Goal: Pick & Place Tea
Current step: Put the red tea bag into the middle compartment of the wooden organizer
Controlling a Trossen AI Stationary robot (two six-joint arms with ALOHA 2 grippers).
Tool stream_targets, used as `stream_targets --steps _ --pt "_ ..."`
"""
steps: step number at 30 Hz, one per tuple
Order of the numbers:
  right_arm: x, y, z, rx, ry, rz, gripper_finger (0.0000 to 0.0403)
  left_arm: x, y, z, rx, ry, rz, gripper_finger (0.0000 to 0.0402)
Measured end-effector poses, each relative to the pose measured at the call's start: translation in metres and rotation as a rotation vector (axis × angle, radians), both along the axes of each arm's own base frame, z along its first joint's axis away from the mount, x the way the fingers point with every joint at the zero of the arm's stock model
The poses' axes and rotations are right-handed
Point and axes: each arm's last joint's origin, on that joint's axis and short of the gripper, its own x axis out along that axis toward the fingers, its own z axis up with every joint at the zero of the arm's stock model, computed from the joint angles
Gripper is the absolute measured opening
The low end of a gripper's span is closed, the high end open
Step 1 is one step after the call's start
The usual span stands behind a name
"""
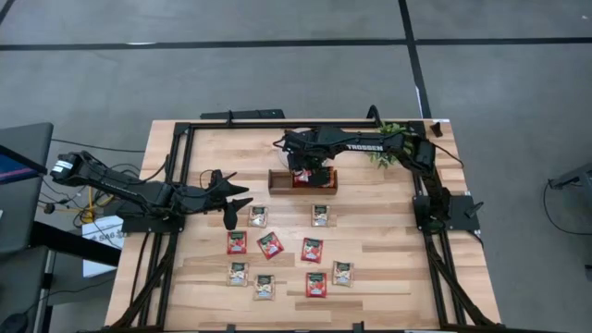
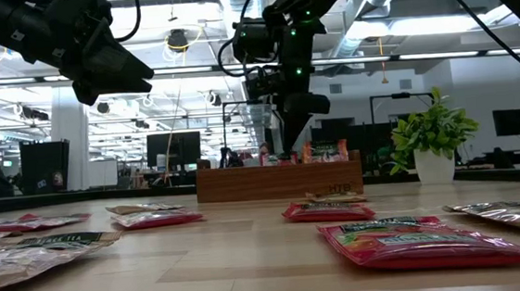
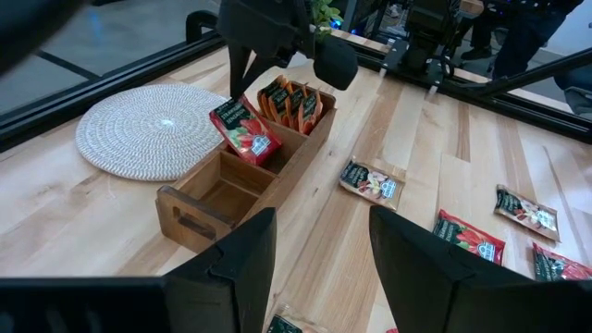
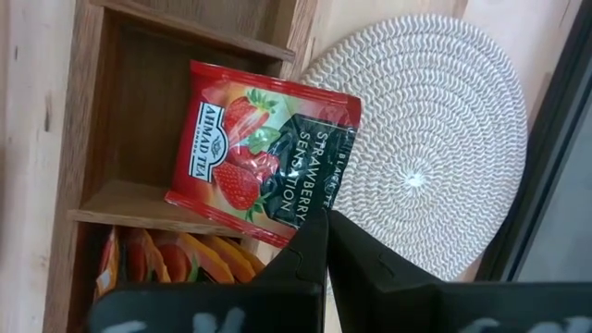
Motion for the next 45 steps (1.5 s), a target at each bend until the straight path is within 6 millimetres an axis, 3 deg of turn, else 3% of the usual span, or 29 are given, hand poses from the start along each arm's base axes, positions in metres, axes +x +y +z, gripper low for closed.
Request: stream_targets --steps 31,39,42,45 --pt "0.001 0.012 -0.001 0.0 0.036 0.044 0.0 0.0 0.0 0.0 0.0 0.0 0.0 0.0167" --pt "0.001 0.012 0.0 -0.083 0.052 0.031 0.0 0.0 0.0 0.0 0.0 -0.001 0.0 0.0167" --pt "0.002 0.014 0.01 -0.087 0.032 0.035 0.0 0.0 0.0 0.001 -0.003 -0.012 0.0 0.0167" --pt "0.003 0.024 0.034 -0.08 0.005 0.036 0.0 0.0 0.0 0.001 -0.003 -0.014 0.0 0.0167"
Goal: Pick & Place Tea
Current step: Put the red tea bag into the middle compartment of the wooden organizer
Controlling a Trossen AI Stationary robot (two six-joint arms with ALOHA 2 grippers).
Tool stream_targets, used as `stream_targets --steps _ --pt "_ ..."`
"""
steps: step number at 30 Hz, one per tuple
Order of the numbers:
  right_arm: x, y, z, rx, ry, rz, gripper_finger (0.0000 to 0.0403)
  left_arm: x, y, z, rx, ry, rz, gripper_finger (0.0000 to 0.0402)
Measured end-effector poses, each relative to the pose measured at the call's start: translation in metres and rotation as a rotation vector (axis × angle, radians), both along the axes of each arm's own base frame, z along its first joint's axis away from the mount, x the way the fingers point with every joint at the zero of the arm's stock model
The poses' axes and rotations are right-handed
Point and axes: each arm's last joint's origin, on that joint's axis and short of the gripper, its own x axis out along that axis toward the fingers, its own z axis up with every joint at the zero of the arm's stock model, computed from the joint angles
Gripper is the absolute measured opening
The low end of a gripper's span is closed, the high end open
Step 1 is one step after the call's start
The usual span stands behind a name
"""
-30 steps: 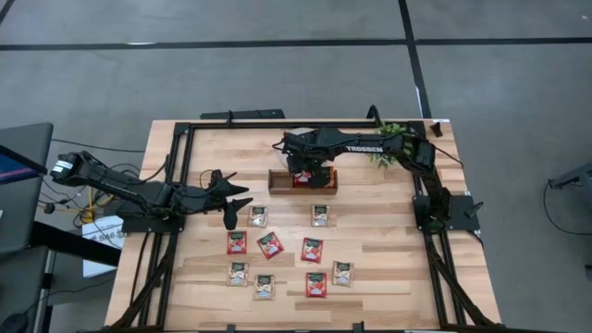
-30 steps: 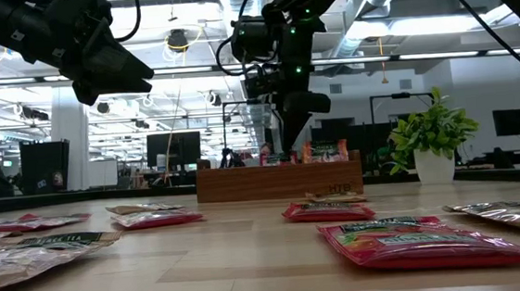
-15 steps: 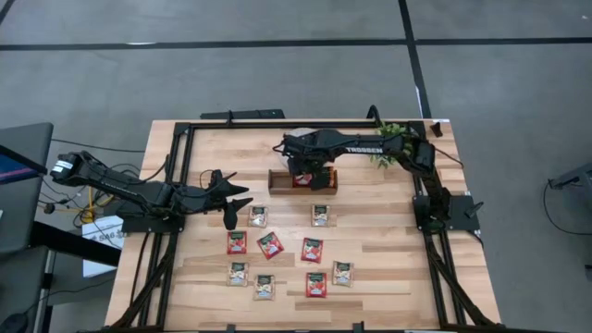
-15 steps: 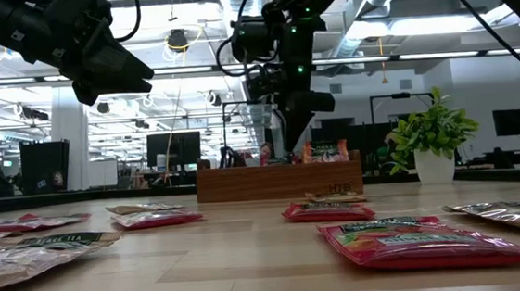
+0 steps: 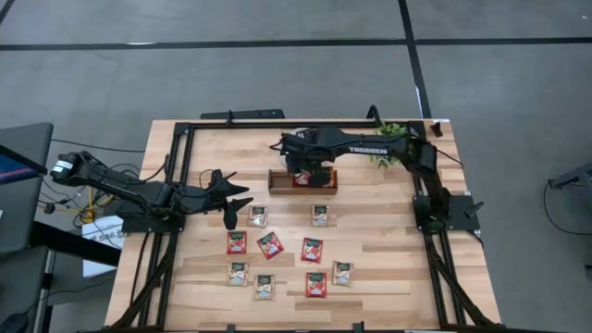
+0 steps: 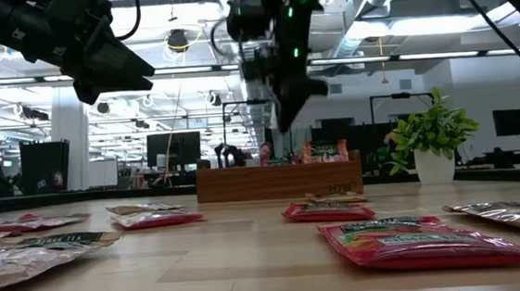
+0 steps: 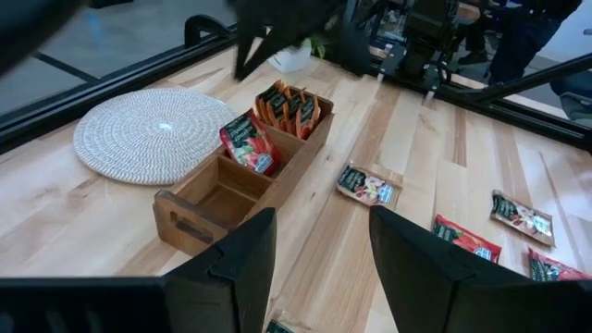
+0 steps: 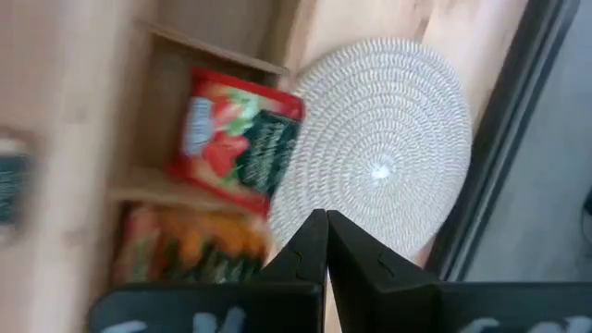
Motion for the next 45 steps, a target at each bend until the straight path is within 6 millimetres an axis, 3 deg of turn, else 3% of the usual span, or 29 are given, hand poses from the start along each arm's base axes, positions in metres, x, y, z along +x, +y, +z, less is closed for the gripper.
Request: stream_targets --steps 3,7,10,12,17,20,25,35,45 --pt "-0.003 0.02 0.036 0.04 -0.058 0.002 0.0 0.0 0.0 0.0 0.0 0.0 0.0 0.0167" --pt "-0.022 0.061 0.081 0.242 -0.152 0.041 0.0 0.0 0.0 -0.001 0.002 0.008 0.0 0.0167" --pt "-0.036 0.094 0.103 0.412 -0.205 0.074 0.0 0.0 0.0 -0.001 0.002 0.013 0.0 0.0167" --pt "-0.043 0.114 0.106 0.479 -0.193 0.1 0.0 0.0 0.0 -0.001 0.003 0.014 0.0 0.0167" --pt "-0.049 0.149 0.079 0.509 -0.094 0.083 0.0 -0.001 0.0 -0.002 0.003 0.019 -0.002 0.0167" --pt "-0.053 0.16 0.051 0.512 -0.011 0.044 0.0 -0.001 0.0 -0.002 -0.001 0.022 -0.015 0.0167" --pt "-0.051 0.169 0.008 0.53 -0.022 -0.013 0.0 0.0 -0.001 -0.003 0.0 0.034 -0.061 0.0167" --pt "-0.055 0.171 -0.025 0.564 -0.052 -0.201 0.0 -0.001 -0.002 -0.005 0.002 0.061 -0.084 0.0167" --pt "-0.059 0.18 -0.05 0.514 -0.1 -0.192 0.0 -0.001 -0.002 -0.005 0.001 0.064 -0.089 0.0167"
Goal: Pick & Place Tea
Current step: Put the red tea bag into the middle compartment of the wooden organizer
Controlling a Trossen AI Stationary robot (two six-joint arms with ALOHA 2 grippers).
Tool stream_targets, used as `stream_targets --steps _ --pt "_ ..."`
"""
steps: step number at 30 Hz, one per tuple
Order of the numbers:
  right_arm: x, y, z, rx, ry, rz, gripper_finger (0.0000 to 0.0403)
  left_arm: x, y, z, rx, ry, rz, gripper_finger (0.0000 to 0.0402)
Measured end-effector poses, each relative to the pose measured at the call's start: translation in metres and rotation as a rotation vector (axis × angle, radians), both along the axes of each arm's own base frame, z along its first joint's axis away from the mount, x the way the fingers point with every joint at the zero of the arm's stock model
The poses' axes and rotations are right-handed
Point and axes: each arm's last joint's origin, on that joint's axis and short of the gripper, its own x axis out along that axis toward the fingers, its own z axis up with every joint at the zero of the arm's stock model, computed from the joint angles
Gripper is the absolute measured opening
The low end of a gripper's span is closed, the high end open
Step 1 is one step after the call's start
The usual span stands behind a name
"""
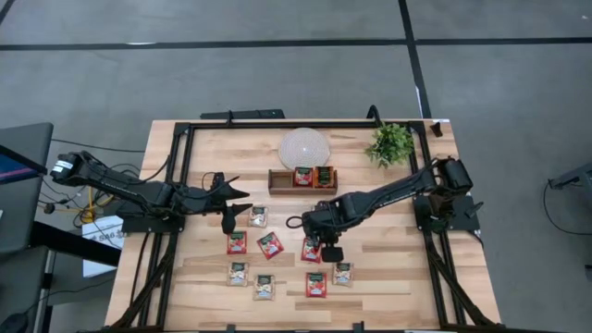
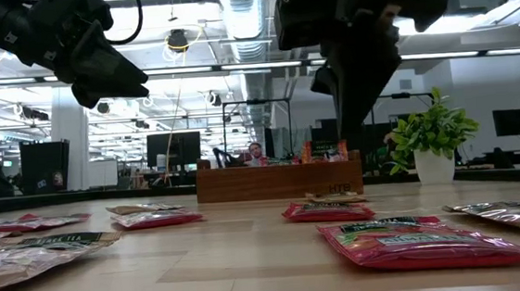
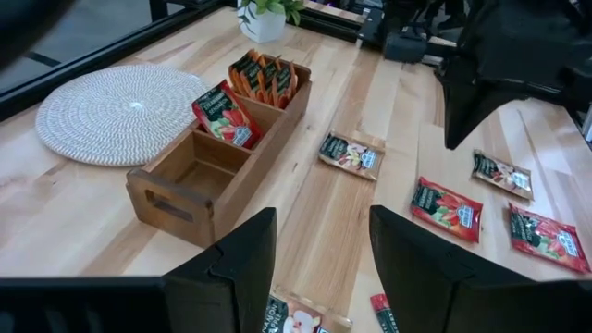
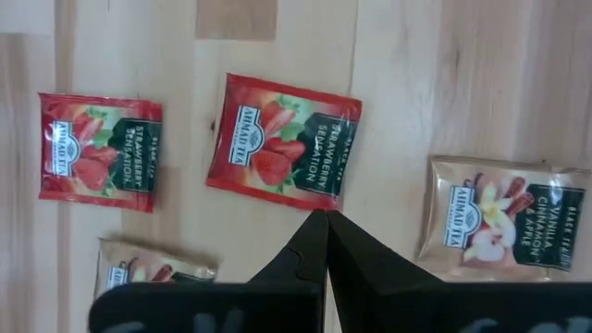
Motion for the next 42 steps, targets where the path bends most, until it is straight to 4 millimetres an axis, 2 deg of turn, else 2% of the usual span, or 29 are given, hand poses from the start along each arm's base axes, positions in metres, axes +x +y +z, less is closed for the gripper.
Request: stream_targets --steps 8,12,26,30,34,42 --pt "0.002 -0.003 -0.001 0.02 -0.011 -0.058 0.0002 0.0 0.0 0.0 0.0 0.0 0.0 0.0167" --pt "0.002 -0.005 -0.001 0.022 -0.01 -0.061 0.0019 0.0 0.0 0.0 -0.001 0.0 0.0 0.0167" --pt "0.004 -0.007 0.0 0.025 -0.021 -0.07 0.0172 0.0 0.0 0.0 0.0 0.0 0.0 0.0167" --pt "0.006 -0.006 0.0 0.037 -0.039 -0.093 0.0203 0.0 0.0 0.0 0.0 0.0 -0.001 0.0167" --pt "0.008 -0.007 -0.009 0.034 -0.017 -0.102 0.0207 0.0 0.0 0.0 0.001 0.0 -0.001 0.0167" --pt "0.02 -0.006 -0.041 0.026 0.04 -0.116 0.0189 0.0 0.0 -0.001 0.0 0.008 -0.01 0.0167"
